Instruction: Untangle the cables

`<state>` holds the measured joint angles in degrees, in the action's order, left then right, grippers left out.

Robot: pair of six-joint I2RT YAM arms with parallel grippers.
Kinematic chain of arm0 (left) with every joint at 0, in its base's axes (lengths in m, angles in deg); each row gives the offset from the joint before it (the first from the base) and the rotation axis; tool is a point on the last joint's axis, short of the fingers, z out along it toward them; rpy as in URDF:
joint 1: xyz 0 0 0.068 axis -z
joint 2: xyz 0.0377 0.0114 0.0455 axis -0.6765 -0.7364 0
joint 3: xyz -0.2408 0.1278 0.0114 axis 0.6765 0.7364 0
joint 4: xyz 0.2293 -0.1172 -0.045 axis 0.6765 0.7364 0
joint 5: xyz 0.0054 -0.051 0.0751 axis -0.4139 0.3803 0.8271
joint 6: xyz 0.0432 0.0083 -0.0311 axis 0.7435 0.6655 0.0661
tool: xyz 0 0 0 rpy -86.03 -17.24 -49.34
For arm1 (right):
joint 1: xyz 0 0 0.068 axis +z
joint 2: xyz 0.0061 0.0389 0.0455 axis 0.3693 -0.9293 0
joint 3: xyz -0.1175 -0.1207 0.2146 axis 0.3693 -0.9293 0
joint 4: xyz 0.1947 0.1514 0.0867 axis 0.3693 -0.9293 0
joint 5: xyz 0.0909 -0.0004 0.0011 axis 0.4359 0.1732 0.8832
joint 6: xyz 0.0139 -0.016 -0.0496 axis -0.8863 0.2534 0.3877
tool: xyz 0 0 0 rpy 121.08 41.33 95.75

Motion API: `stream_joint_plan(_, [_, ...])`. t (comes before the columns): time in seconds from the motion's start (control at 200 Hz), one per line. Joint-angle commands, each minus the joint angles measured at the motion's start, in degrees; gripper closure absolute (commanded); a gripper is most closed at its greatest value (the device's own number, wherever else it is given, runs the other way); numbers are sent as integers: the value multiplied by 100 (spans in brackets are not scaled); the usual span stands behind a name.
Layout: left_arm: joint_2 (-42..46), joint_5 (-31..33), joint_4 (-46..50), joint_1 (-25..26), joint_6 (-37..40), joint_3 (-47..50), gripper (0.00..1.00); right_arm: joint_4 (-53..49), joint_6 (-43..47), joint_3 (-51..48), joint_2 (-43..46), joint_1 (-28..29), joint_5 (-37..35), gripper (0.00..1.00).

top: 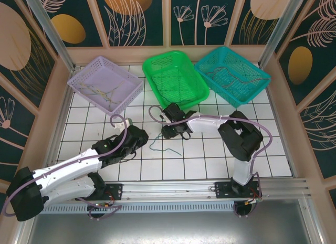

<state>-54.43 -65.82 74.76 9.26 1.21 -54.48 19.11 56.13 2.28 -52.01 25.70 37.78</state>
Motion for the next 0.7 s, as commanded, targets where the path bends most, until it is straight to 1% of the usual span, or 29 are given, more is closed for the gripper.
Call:
stream_joint_plan(0.0, [-20,-47,-7,-19,145,-156,70,39,289,250,-247,-18,491,54])
stream_joint_plan(0.235, [-57,-107,-52,-20,132,-139,70,87,385,443,-502,-31,618,55])
stream_joint_plan(0.285, [-66,-108,-60,-16,130,-142,70,88,391,488,-540,-27,686,56])
stream_joint_plan(0.39, [-75,-117,-69,-18,138,-137,70,78,374,533,-594,-27,778,67])
stream_joint_plan(0.47, [-75,-123,-78,-21,138,-115,69,111,361,490,-586,-18,831,73])
stream_joint_plan(0.696, [-49,-187,-186,-17,49,44,69,373,118,251,-294,-22,898,95])
